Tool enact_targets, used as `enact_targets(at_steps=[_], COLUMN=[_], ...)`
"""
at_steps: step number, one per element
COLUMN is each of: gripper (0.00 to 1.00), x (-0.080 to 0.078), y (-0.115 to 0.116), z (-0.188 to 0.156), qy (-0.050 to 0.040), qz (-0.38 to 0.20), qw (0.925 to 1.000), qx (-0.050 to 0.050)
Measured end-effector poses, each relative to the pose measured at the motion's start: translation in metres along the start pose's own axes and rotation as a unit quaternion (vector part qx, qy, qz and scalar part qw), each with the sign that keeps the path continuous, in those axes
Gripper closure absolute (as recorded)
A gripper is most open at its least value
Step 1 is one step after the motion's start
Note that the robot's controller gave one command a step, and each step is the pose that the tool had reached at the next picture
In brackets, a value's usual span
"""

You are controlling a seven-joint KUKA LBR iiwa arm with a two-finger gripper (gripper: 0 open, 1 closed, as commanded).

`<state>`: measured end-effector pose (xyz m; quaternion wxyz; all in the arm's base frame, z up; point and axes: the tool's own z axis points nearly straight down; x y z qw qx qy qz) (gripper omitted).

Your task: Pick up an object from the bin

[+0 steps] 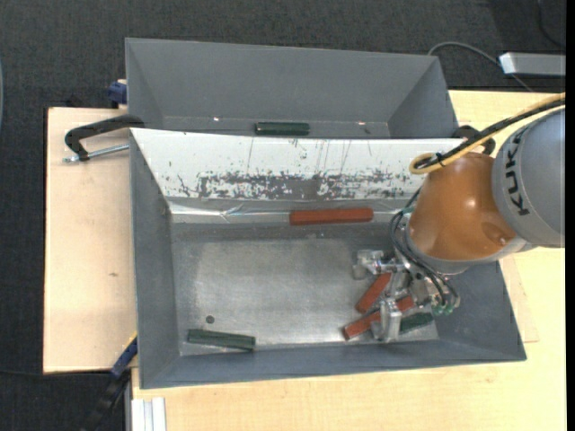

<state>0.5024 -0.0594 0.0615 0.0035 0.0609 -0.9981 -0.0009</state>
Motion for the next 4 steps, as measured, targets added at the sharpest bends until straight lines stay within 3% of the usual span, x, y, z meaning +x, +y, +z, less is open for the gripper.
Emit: enact_targets(at_steps=[1,2,3,4], gripper=[0.0,1.0,1.0,1.0], x=[0.001,-0.012,-0.012,0.004], y=[-0.04,-0.007,-0.008,-0.037], z=[-0.007,-0.014,-0.014,-0.179], qy=[-0.0072,-0.0097,-0.01,-0.0072], qz=[-0.095,-0.383,-0.381,-0.368], qw=[0.9954,0.9237,0.9245,0.9296], qx=[0.001,0.007,0.006,0.005])
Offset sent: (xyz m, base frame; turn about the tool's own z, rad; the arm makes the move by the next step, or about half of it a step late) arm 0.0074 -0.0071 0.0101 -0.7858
